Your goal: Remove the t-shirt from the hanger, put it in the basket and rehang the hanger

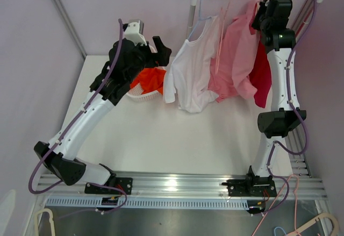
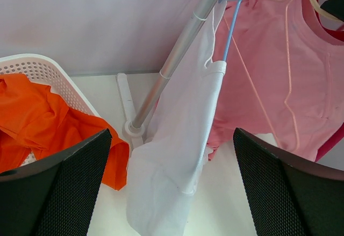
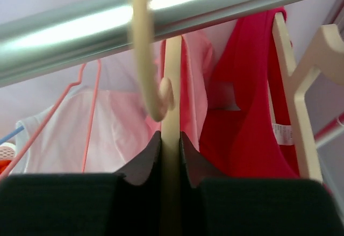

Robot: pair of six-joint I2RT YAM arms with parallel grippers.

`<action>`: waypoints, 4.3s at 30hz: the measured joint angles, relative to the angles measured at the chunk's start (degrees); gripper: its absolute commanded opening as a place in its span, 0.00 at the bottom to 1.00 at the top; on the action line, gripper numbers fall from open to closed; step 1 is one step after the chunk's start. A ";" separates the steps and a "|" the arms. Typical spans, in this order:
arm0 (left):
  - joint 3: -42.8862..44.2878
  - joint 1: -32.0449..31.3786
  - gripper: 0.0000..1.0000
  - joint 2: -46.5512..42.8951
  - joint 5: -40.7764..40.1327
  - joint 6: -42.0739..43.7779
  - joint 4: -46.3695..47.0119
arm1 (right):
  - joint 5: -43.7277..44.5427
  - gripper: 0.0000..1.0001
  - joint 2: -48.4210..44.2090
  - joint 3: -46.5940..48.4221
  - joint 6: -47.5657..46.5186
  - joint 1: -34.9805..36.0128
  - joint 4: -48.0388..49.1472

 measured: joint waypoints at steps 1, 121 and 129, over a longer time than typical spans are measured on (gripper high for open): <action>0.00 0.00 0.99 0.00 0.00 0.00 0.00 | -0.20 0.00 0.00 -0.13 0.39 0.04 0.04; 45.07 11.23 0.01 14.10 16.74 18.62 -0.09 | 2.08 0.00 -7.17 -1.51 4.90 4.02 0.63; 51.36 20.76 0.01 28.11 20.65 10.12 16.59 | -5.42 0.00 -4.24 -0.74 6.34 2.45 4.09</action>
